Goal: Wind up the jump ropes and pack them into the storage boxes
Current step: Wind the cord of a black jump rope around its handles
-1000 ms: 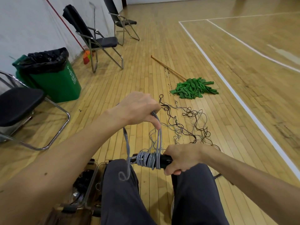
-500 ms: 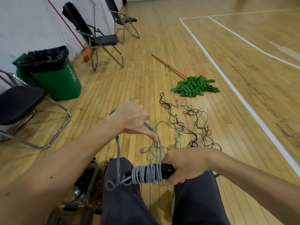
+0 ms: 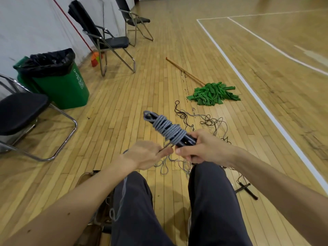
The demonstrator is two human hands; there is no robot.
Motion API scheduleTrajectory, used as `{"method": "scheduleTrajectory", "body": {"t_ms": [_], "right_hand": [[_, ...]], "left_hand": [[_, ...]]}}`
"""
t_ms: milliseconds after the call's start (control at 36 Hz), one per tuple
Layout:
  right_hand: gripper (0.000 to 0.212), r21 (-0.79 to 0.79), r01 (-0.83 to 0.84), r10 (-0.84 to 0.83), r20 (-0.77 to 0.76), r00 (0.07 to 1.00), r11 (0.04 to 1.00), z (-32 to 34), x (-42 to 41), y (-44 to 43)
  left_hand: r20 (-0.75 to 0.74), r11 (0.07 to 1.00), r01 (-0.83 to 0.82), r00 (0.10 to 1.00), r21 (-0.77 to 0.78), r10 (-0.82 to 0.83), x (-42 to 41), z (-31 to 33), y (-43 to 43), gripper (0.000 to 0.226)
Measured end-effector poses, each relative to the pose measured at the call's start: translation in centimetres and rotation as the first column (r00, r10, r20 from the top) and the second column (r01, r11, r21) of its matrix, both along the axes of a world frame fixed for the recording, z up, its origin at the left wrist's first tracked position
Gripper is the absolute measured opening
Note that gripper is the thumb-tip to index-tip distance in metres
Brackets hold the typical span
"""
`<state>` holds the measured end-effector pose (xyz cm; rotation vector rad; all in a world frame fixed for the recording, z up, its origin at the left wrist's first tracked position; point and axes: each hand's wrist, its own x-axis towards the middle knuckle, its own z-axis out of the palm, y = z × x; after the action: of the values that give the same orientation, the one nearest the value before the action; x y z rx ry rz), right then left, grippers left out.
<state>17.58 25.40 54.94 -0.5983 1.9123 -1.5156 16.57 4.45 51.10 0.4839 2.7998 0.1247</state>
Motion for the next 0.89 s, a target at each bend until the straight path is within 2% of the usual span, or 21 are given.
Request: {"method": "scheduleTrajectory", "body": {"t_ms": [139, 306, 444, 639, 778, 889], "right_hand": [[0.012, 0.023, 0.110, -0.111, 0.034, 0.993, 0.994, -1.5, -1.0, 0.3], [0.010, 0.078, 0.252, -0.257, 0.055, 0.965, 0.964, -3.3, -2.3, 1.3], [0.012, 0.166, 0.340, -0.350, 0.033, 0.936, 0.926, -4.6, -3.2, 1.7], [0.013, 0.293, 0.374, -0.379, -0.042, 0.925, 0.880, -5.8, -3.8, 1.6], [0.015, 0.385, 0.391, -0.368, -0.135, 0.920, 0.836, -6.0, -4.0, 1.1], [0.016, 0.494, 0.405, -0.328, -0.239, 0.914, 0.769, -5.6, -4.4, 0.4]], "left_hand": [[0.108, 1.000, -0.027, 0.994, 0.001, 0.027, 0.9, -0.9, -0.4, 0.078], [0.006, 0.999, 0.034, 0.999, -0.014, -0.034, 1.4, -0.9, 0.0, 0.070], [-0.107, 0.997, 0.063, 0.992, -0.043, -0.067, 2.0, -0.6, 0.6, 0.046], [-0.276, 0.978, 0.157, 0.942, -0.139, -0.190, 2.2, 0.4, 1.4, 0.034], [-0.292, 0.969, 0.122, 0.939, -0.214, -0.182, 1.4, 1.6, 1.3, 0.016], [-0.257, 0.970, 0.114, 0.951, -0.216, -0.169, 1.1, 2.2, 1.0, 0.024]]}}
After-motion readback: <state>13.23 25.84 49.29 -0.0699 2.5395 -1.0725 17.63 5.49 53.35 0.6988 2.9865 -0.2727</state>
